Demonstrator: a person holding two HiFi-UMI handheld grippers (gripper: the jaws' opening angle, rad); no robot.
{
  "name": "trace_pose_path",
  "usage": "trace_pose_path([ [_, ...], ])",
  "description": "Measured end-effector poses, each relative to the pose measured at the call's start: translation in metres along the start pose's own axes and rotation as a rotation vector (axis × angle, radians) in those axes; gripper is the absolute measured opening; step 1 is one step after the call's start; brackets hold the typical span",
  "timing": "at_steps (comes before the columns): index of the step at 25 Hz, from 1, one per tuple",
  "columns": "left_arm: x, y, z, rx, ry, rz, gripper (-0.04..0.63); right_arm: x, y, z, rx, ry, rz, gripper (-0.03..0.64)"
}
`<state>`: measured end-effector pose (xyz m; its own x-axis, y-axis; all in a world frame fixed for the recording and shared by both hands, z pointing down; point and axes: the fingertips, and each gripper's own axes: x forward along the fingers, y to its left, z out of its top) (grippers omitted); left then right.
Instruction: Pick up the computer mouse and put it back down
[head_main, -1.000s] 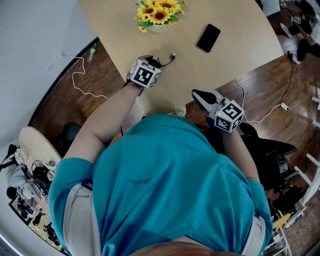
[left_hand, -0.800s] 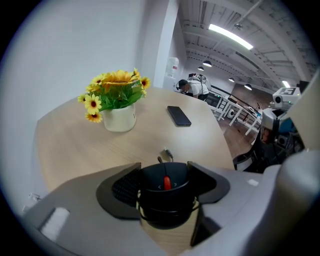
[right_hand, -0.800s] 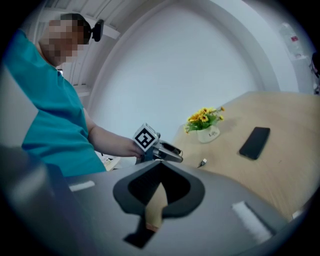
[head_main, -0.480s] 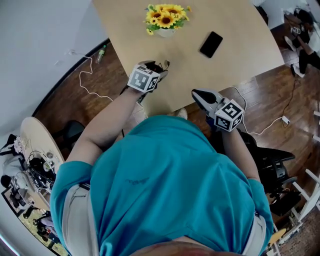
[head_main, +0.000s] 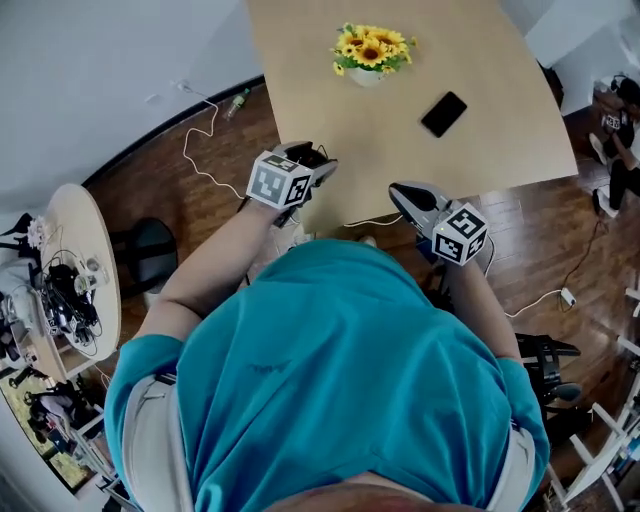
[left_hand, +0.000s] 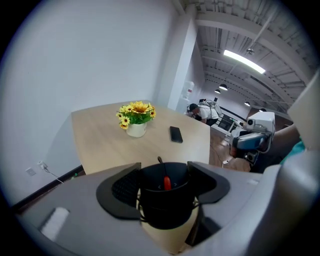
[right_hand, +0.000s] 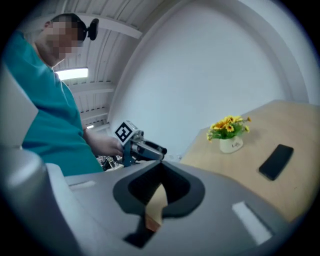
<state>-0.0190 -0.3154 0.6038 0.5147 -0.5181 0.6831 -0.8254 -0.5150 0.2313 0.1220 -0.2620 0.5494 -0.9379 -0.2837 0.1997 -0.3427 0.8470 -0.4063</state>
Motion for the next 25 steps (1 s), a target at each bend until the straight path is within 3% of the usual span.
trace_pose_path([
  [6,-0.024,-0.002,0.004,0.028,-0.052,-0.026,0.304,0.011,0.015,0.003,-0.018,-0.021,-0.008,0.003],
  [12,-0.055,-0.009,0.047,0.053,-0.187,-0.110,0.304,0.013,0.017,0.018,-0.030,-0.042,-0.055,0.003],
  [25,-0.113,-0.012,0.113,0.018,-0.434,-0.268,0.304,0.010,0.014,0.054,-0.082,-0.062,-0.124,0.003],
])
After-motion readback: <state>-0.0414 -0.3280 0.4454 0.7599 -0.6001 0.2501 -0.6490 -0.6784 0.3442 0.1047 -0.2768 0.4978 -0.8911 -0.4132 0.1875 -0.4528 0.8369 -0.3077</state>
